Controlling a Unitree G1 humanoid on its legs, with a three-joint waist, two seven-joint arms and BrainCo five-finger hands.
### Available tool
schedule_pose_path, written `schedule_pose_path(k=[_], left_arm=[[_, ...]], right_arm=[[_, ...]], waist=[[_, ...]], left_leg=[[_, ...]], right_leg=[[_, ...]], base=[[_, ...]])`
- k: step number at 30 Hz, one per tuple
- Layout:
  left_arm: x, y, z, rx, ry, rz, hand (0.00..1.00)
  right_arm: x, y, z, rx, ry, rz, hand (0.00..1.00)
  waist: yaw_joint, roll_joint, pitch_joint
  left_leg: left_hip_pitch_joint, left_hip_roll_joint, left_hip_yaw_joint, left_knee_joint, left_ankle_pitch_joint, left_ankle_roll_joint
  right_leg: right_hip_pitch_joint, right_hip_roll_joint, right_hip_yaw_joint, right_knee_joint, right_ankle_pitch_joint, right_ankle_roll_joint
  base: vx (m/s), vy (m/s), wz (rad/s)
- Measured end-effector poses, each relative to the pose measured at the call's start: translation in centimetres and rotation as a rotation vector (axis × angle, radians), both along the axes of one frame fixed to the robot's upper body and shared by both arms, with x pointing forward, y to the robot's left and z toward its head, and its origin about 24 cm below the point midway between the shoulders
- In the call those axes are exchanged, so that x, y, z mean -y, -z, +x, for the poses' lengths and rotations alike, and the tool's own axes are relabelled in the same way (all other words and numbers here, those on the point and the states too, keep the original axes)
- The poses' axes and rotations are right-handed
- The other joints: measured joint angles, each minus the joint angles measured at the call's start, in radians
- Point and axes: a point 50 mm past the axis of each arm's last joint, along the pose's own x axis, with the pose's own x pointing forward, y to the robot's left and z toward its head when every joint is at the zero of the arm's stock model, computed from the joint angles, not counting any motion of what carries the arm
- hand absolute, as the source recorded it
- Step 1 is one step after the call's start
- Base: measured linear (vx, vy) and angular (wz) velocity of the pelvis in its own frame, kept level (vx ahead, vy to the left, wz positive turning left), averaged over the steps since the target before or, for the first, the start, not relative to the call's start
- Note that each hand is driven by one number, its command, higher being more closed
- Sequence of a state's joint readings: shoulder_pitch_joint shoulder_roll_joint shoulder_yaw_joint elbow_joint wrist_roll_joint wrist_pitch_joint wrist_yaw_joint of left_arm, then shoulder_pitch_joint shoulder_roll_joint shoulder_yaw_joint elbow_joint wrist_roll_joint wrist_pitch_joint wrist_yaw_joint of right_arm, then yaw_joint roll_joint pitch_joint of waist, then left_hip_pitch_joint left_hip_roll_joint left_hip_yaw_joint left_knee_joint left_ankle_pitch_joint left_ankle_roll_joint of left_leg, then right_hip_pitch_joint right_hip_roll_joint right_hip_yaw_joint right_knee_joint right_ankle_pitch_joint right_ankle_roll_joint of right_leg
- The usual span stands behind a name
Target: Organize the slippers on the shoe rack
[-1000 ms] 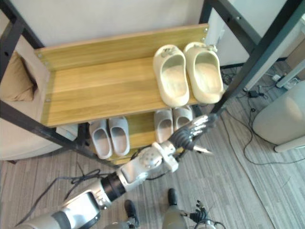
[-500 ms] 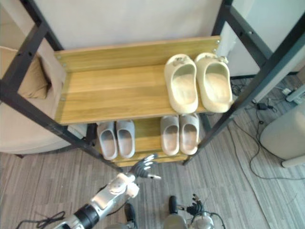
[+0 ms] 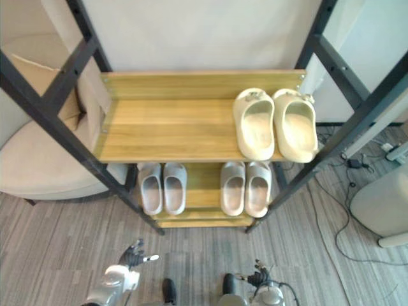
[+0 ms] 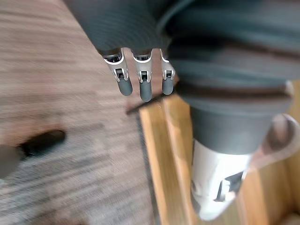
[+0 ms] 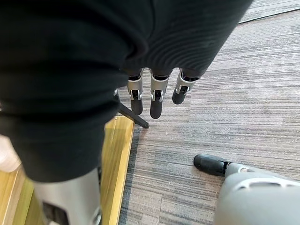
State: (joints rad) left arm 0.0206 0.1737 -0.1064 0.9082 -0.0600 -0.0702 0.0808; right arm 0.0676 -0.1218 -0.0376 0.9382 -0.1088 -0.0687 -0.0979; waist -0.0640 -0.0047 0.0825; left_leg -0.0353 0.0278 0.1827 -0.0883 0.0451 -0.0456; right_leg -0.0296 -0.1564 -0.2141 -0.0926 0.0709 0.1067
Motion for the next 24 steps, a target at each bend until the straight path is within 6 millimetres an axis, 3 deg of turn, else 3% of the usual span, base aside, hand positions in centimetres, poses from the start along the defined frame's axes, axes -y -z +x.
schedule_pose_path(k=[13,18,21,22,24], left_arm=[[-0.1,1.4,-3.2,-0.086,-0.158,-0.026,0.00],[0.5,1.7,-3.7,-0.099,-0.176,-0.047,0.00],[0.8,1.5,-3.0,-0.080,-0.172,-0.054,0.00],[1.2,1.3,-2.5,-0.063,-0.172,-0.064,0.00],[1.6,1.3,-2.4,-0.051,-0.195,-0.079,0.00]], right_arm=[[-0.5,0.4,-0.4,-0.023,0.039,0.026,0.00],[-0.6,0.7,-0.8,-0.047,0.041,0.026,0.00],[-0.3,0.2,0.8,-0.011,0.033,0.011,0.00],[0.2,-0.2,1.7,0.011,0.032,-0.009,0.00],[0.4,-0.9,3.4,0.056,0.029,-0.026,0.00]], waist=[[0.017,-0.005,-0.018],[0.022,0.006,-0.022],[0.038,0.030,0.014],[0.061,0.047,0.036],[0.071,0.060,0.043]], left_leg=[[0.028,-0.008,-0.060,-0.012,0.004,-0.002],[0.003,-0.022,-0.175,-0.011,0.029,-0.005],[-0.055,-0.023,-0.248,0.003,0.057,-0.016],[-0.085,-0.021,-0.269,0.004,0.076,-0.035],[-0.139,-0.024,-0.277,0.005,0.146,-0.063]], right_leg=[[0.059,-0.001,-0.061,0.004,-0.024,0.003],[0.100,-0.005,-0.185,0.005,-0.046,0.005],[0.081,-0.004,-0.259,0.040,-0.062,-0.003],[0.048,-0.010,-0.285,0.089,-0.082,-0.006],[-0.005,-0.030,-0.329,0.179,-0.126,-0.018]], base=[[0.01,-0.011,0.14],[-0.01,-0.020,0.63],[-0.06,-0.018,0.84],[-0.12,-0.011,0.92],[-0.16,-0.026,0.96]])
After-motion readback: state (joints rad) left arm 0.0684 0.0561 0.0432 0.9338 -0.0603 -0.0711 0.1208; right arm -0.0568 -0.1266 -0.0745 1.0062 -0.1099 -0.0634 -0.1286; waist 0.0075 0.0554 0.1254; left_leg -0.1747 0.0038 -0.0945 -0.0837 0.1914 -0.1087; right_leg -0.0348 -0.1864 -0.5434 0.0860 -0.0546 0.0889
